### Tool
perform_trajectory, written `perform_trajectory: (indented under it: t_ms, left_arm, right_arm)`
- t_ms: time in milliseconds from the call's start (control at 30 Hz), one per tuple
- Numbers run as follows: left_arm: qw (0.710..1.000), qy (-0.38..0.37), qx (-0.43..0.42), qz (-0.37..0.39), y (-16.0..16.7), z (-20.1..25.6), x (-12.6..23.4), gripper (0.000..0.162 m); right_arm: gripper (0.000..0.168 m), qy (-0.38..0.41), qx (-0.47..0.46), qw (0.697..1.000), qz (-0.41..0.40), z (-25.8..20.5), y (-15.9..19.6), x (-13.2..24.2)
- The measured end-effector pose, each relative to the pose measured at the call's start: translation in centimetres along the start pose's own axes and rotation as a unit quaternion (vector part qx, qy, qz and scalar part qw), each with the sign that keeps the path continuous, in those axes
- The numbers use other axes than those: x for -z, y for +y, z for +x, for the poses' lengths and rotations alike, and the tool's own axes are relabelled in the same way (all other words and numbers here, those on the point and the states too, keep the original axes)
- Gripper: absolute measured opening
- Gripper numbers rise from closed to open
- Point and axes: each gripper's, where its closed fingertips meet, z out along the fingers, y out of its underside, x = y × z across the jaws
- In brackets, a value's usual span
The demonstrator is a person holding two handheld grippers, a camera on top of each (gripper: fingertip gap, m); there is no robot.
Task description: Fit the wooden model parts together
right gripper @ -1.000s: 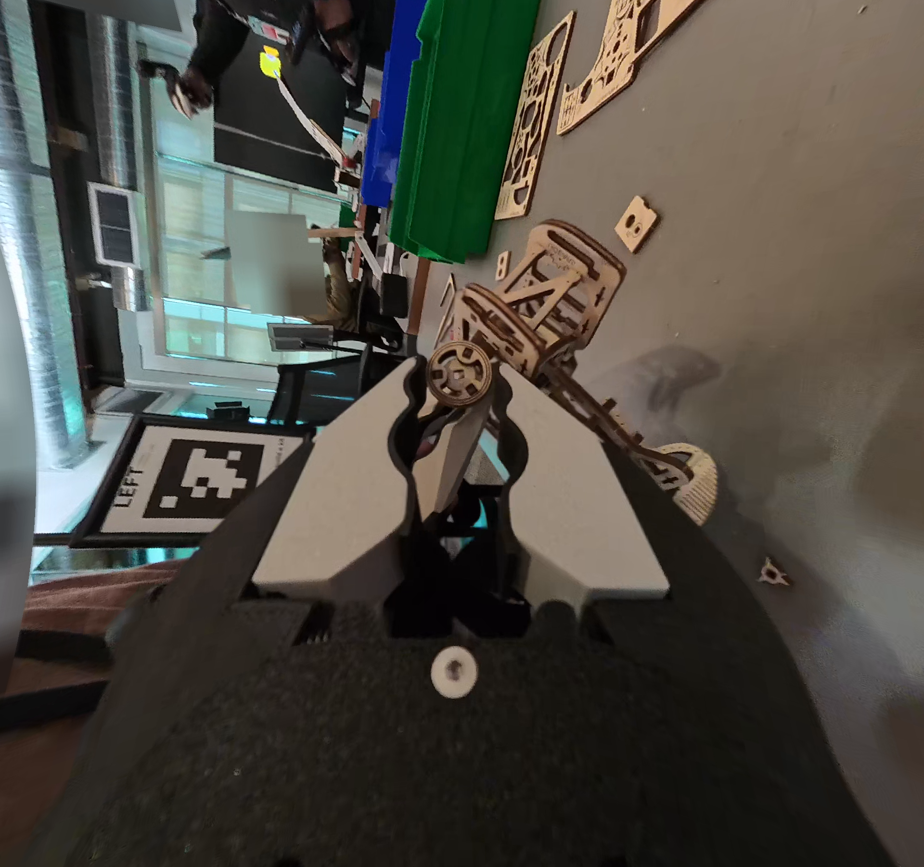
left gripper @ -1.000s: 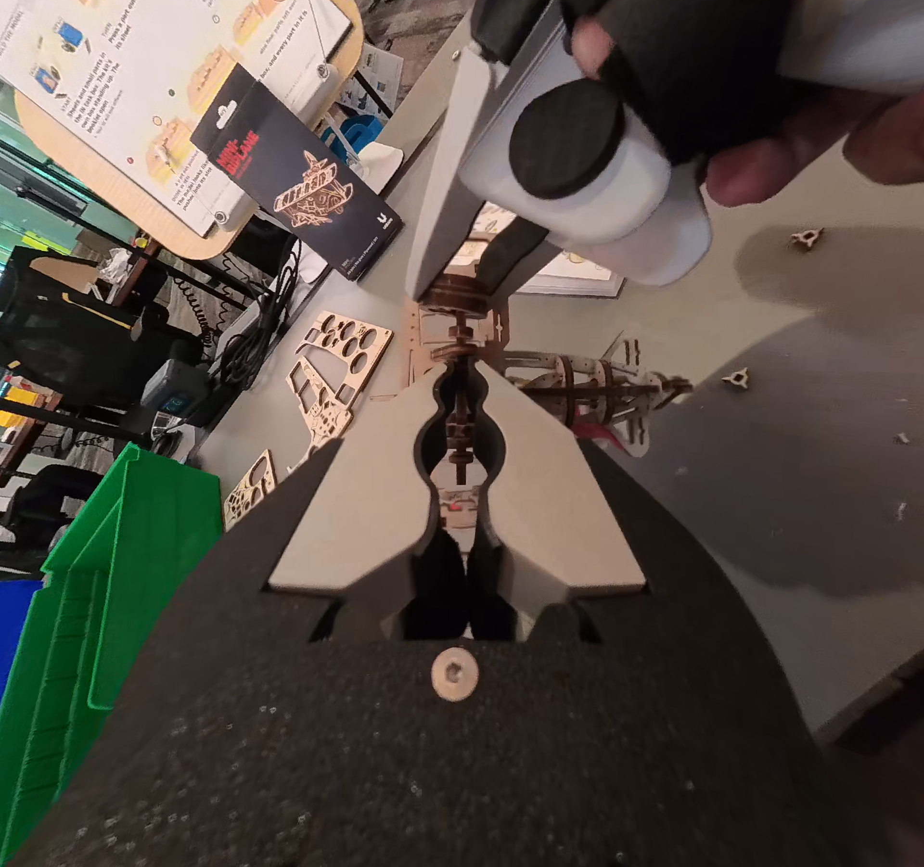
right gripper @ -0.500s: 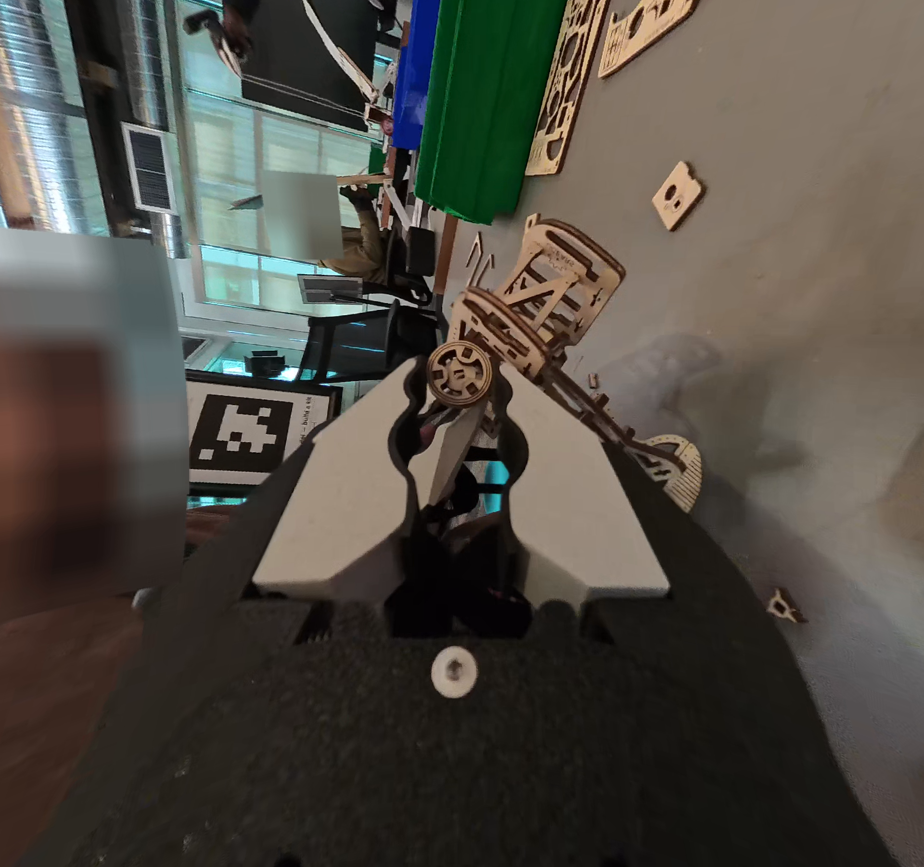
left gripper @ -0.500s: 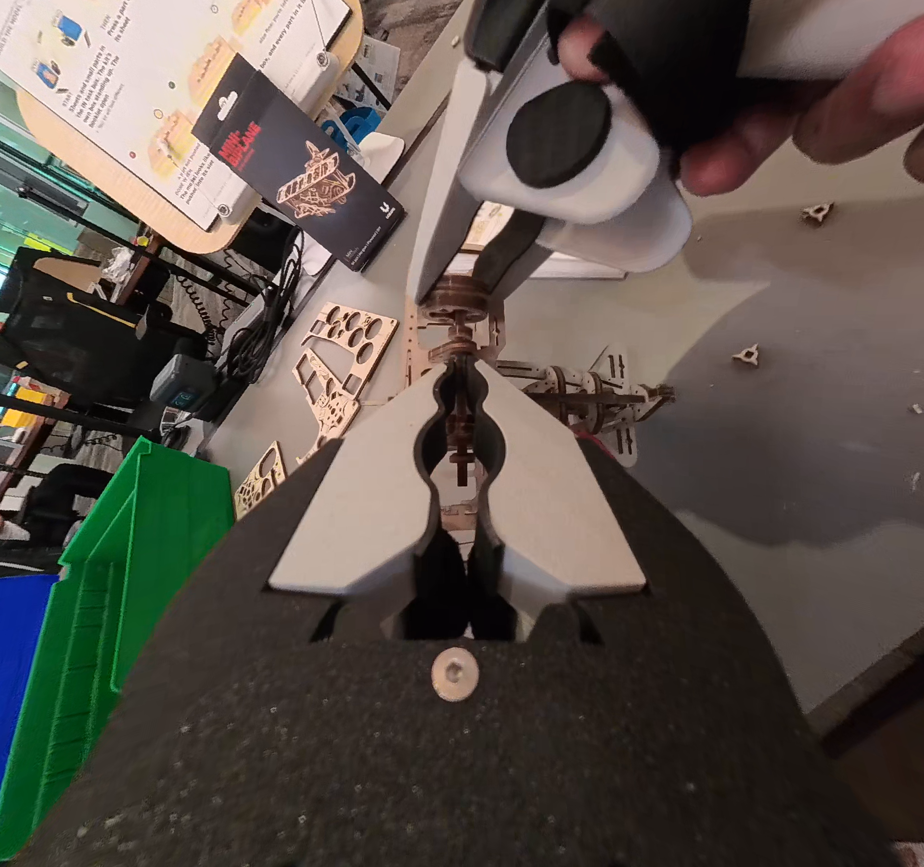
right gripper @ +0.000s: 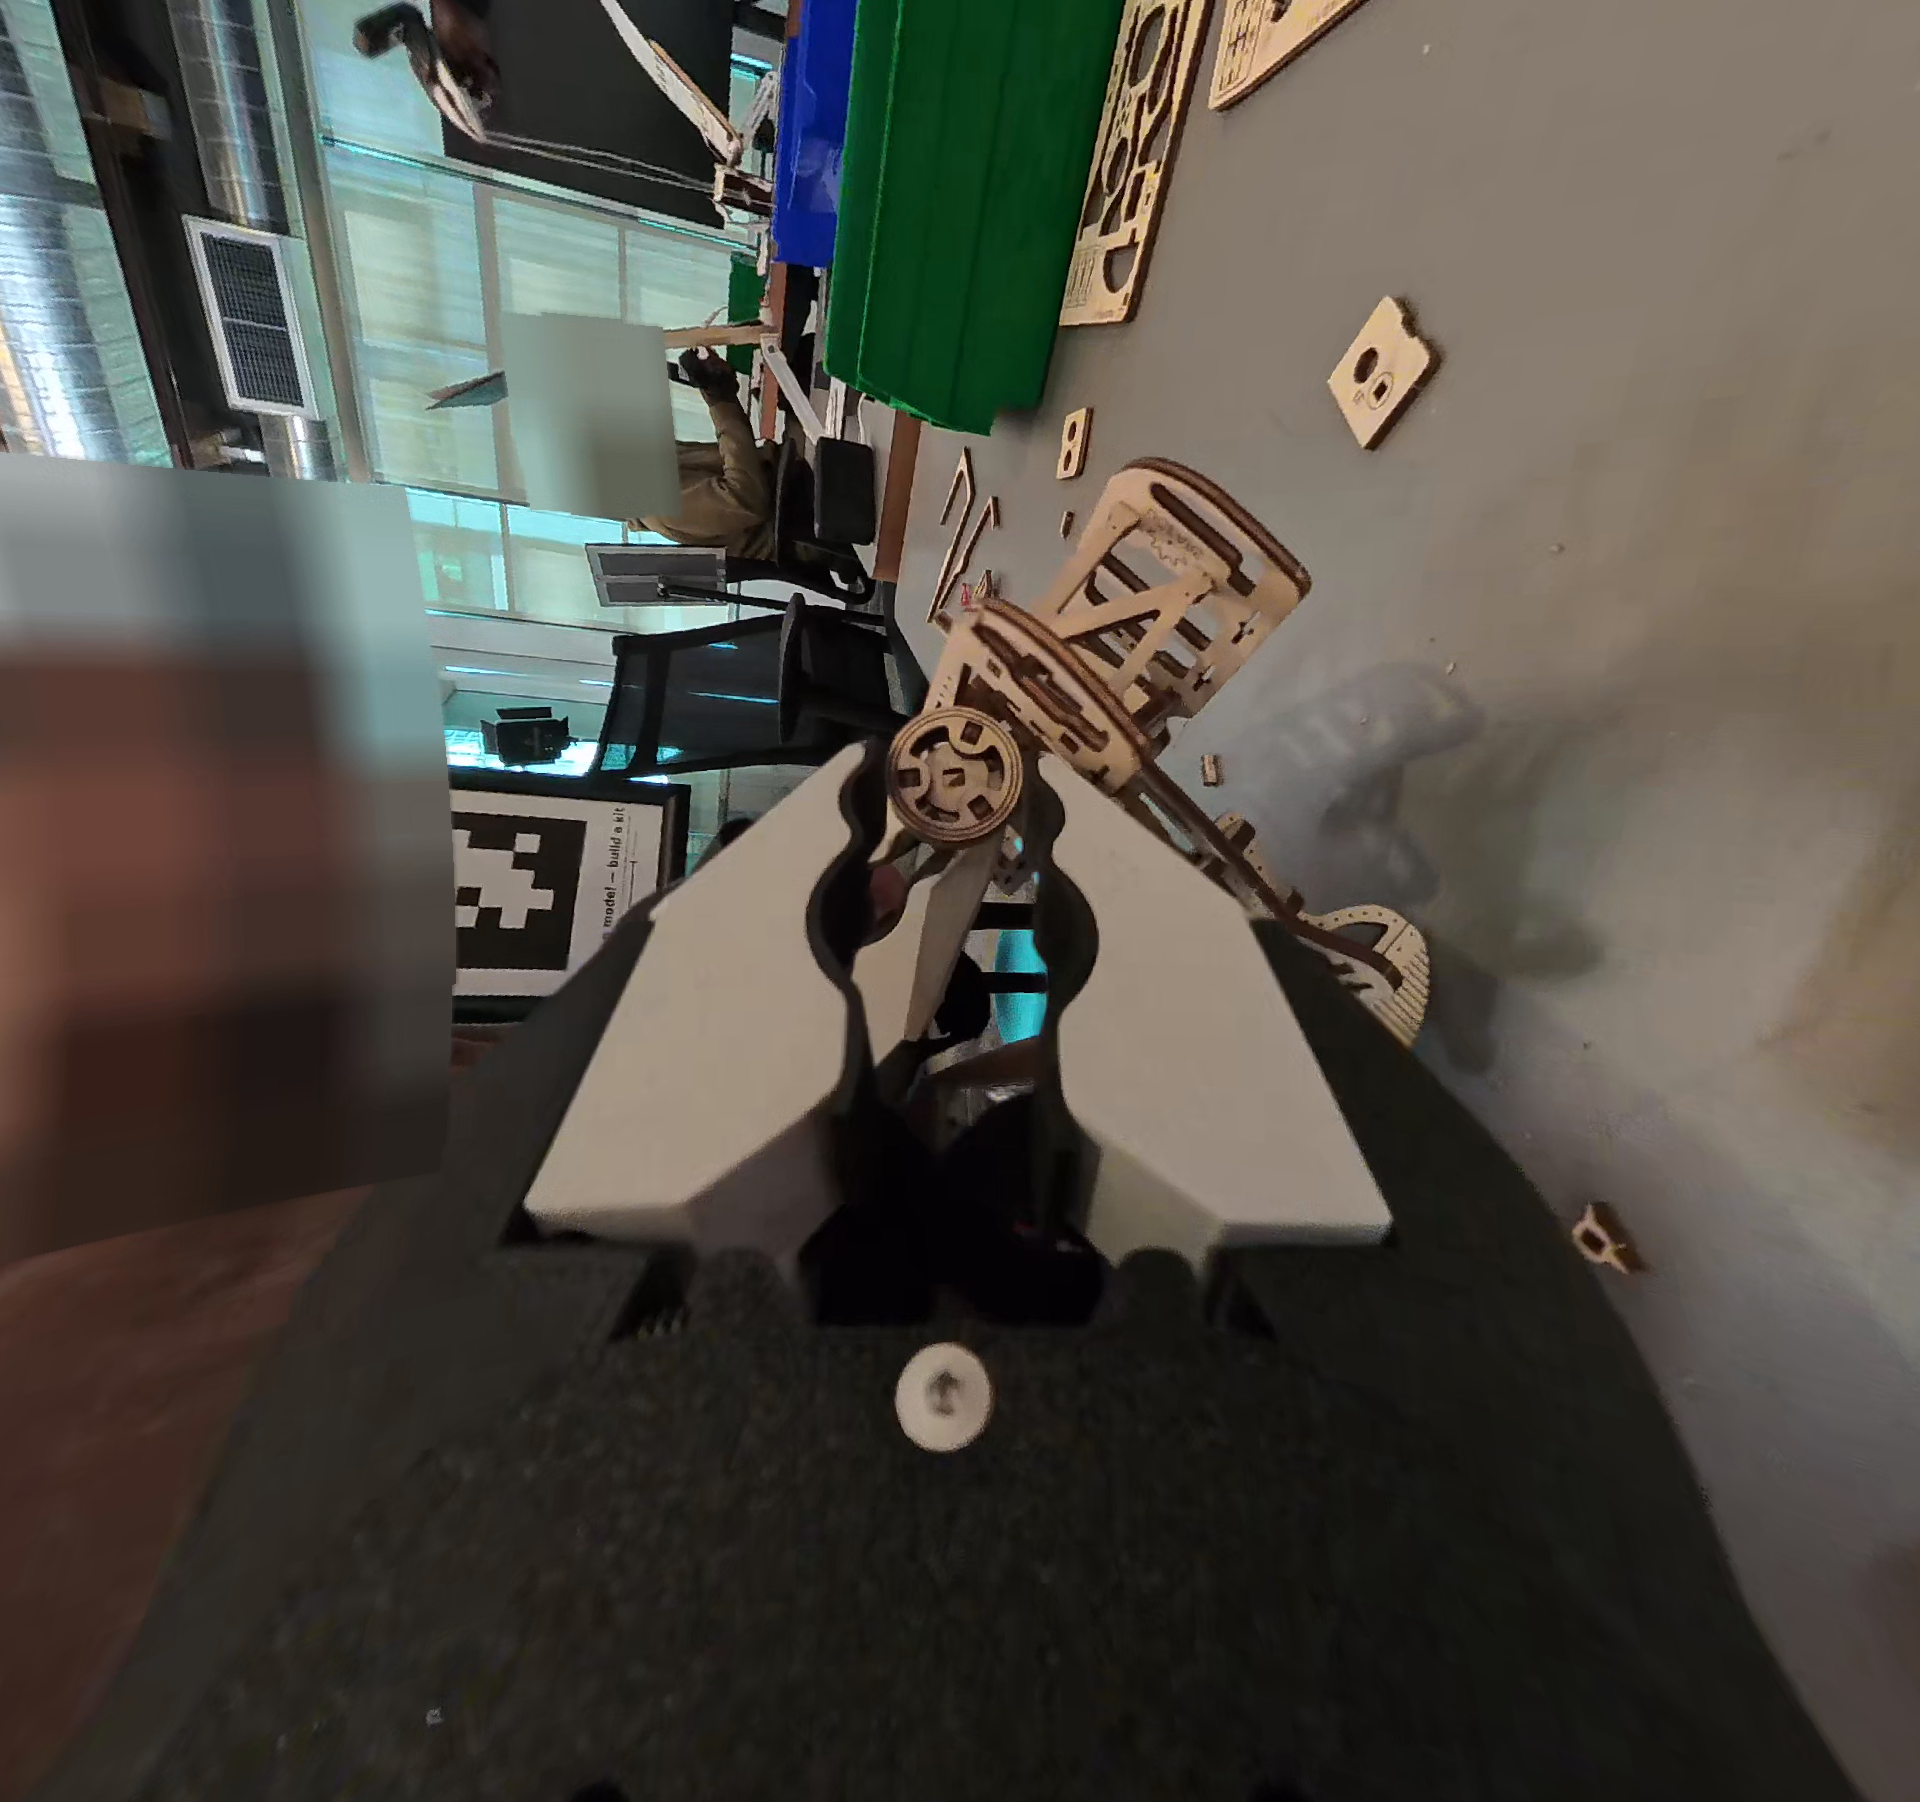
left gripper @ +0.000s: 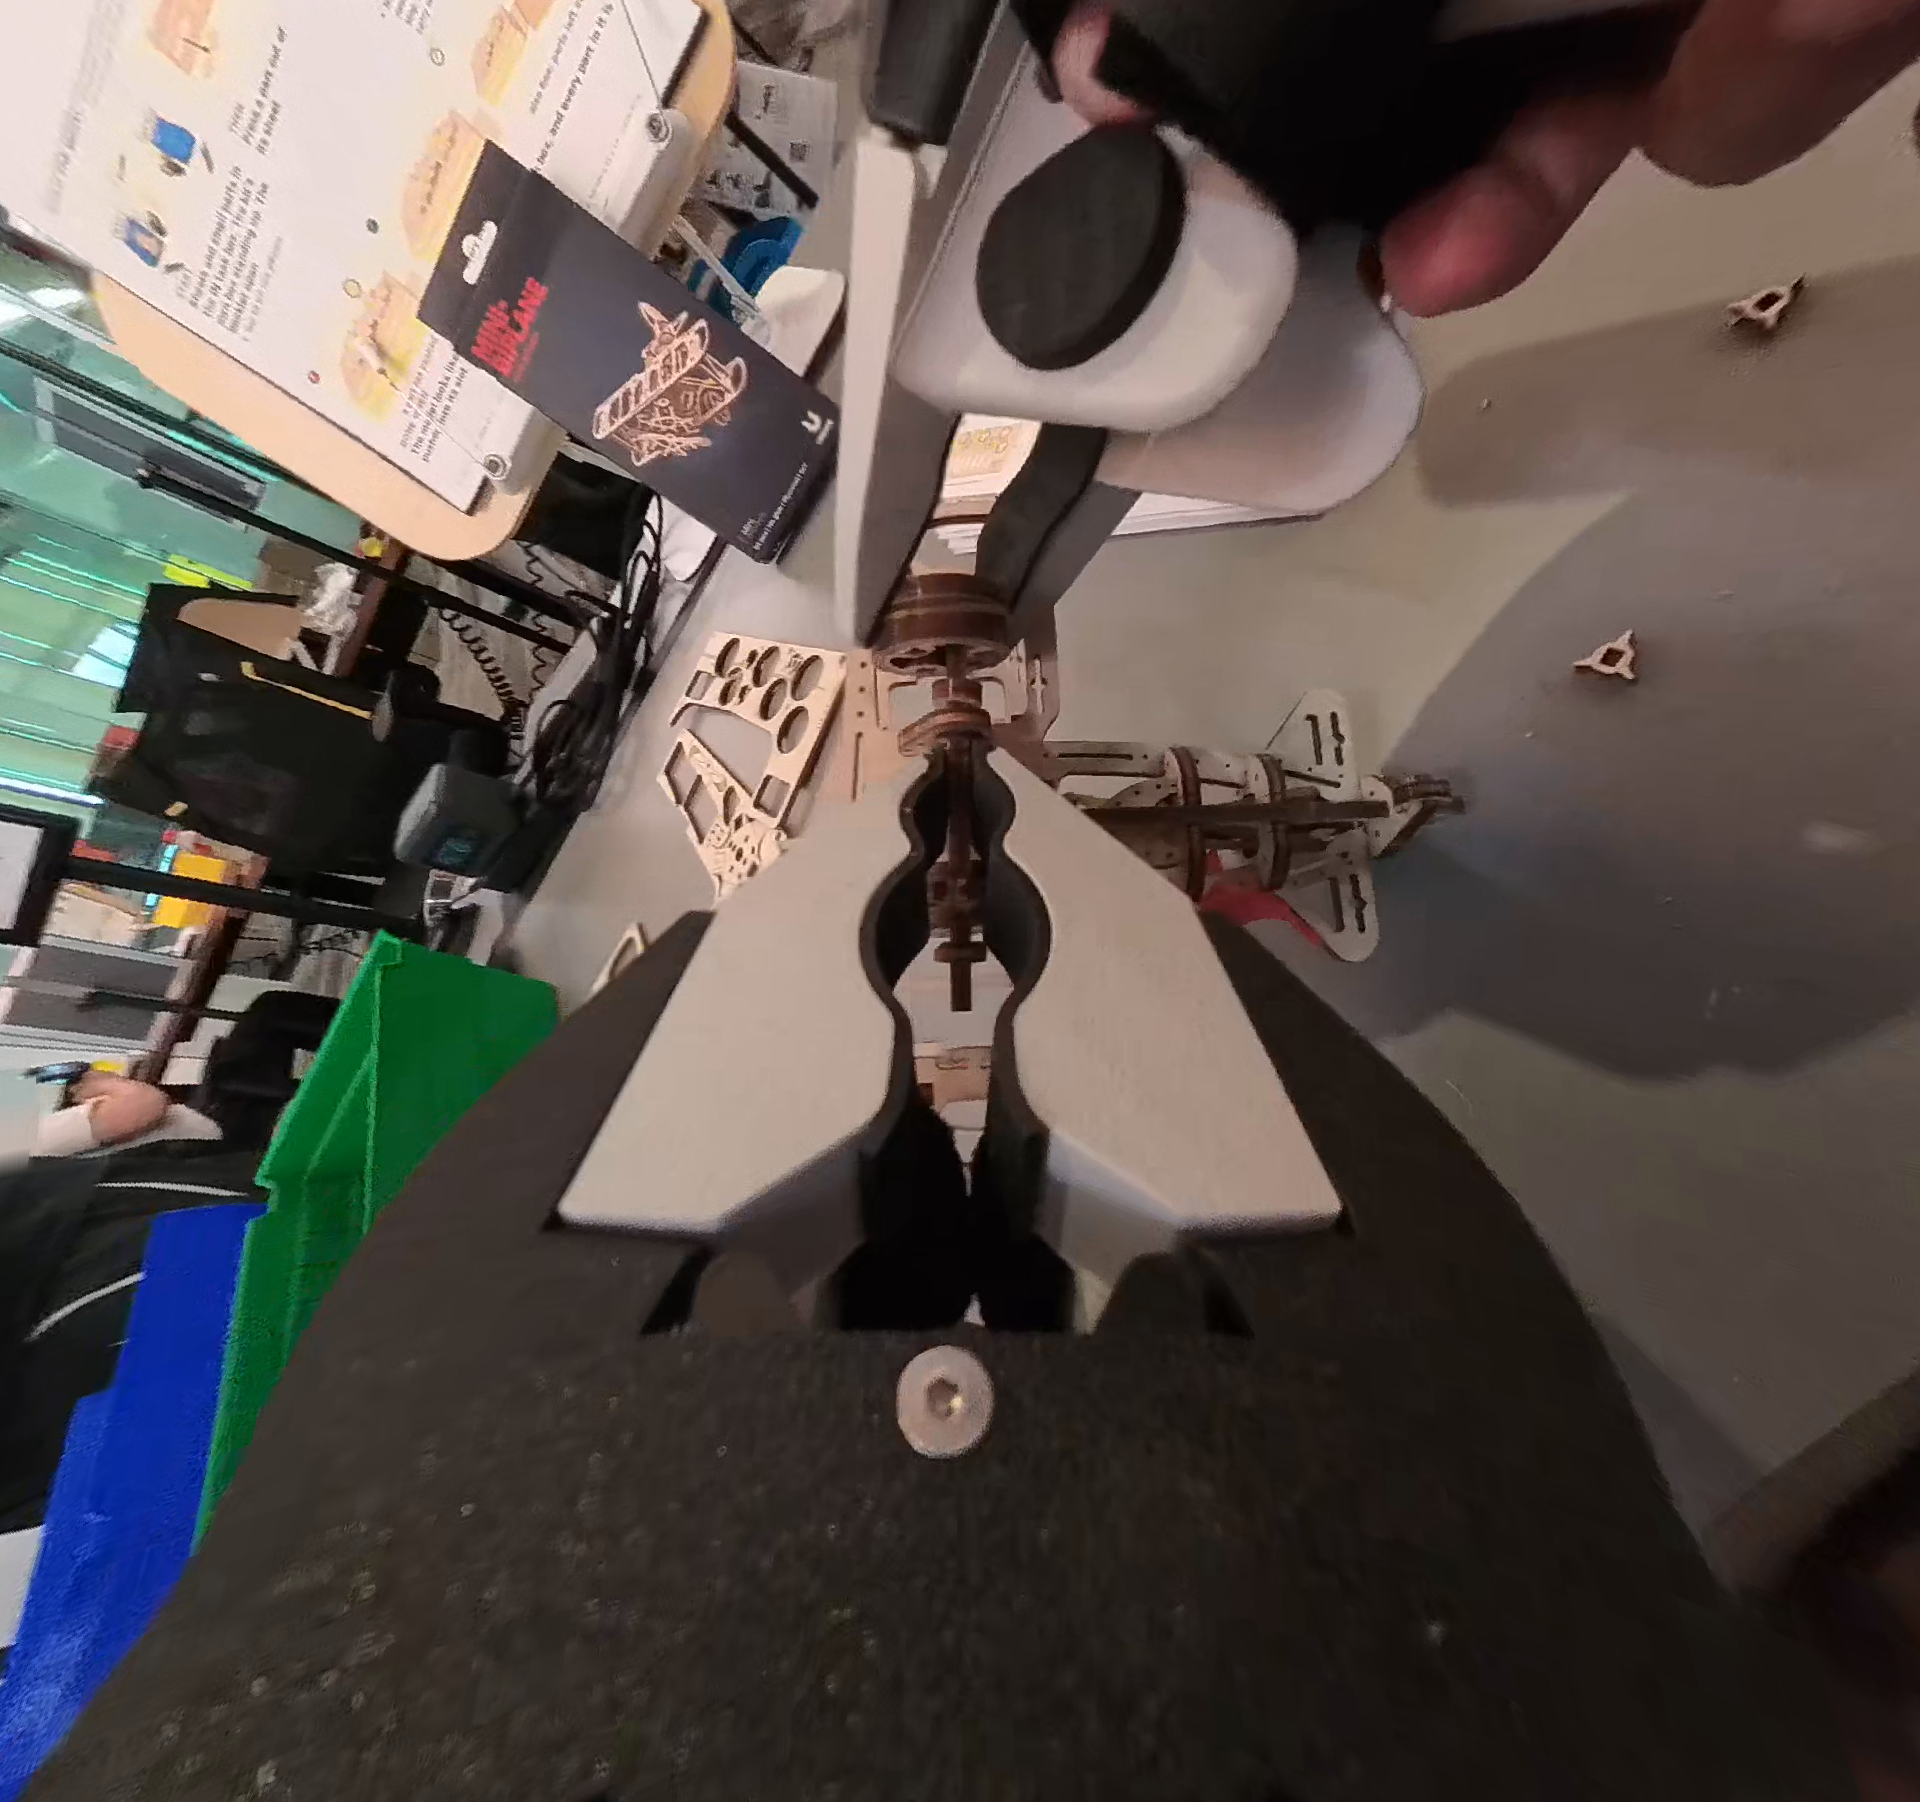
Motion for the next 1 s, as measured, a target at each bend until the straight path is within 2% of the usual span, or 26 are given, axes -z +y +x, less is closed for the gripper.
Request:
perform_trajectory:
  t_ms: [300, 367, 433, 533, 667, 900, 1000]
  left_arm:
    - [0.995, 0.038, 0.089, 0.022, -0.6, -0.2, 0.4, 0.0]
    - [0.994, 0.044, 0.1, 0.024, -0.6, -0.2, 0.4, 0.0]
    - [0.994, 0.043, 0.102, 0.022, -0.5, -0.2, 0.3, 0.0]
    - [0.998, 0.01, 0.054, 0.017, -0.5, -0.5, 0.3, 0.0]
    - [1.0, -0.022, -0.005, 0.009, -0.5, -0.3, 0.2, 0.0]
    - [0.999, -0.023, -0.029, 0.008, -0.9, 0.3, 0.2, 0.0]
    - [0.999, -0.02, -0.041, 0.009, -1.1, 0.9, 0.3, 0.0]
  right_arm:
    - [0.025, -0.016, 0.173, 0.985, 0.001, -0.8, -0.2, 0.0]
    - [0.025, -0.027, 0.178, 0.984, 0.001, -0.9, -0.1, 0.0]
    - [0.025, -0.04, 0.123, 0.992, -0.008, -0.8, -0.1, 0.0]
    - [0.024, -0.044, 0.073, 0.996, -0.01, -0.8, -0.3, -0.1]
    - [0.025, -0.02, 0.016, 1.0, -0.018, -0.3, -0.2, 0.1]
    - [0.025, 0.046, -0.116, 0.992, -0.015, 0.3, 0.2, 0.7]
    - [0.025, 0.086, -0.139, 0.986, -0.03, 0.7, 0.6, 1.2]
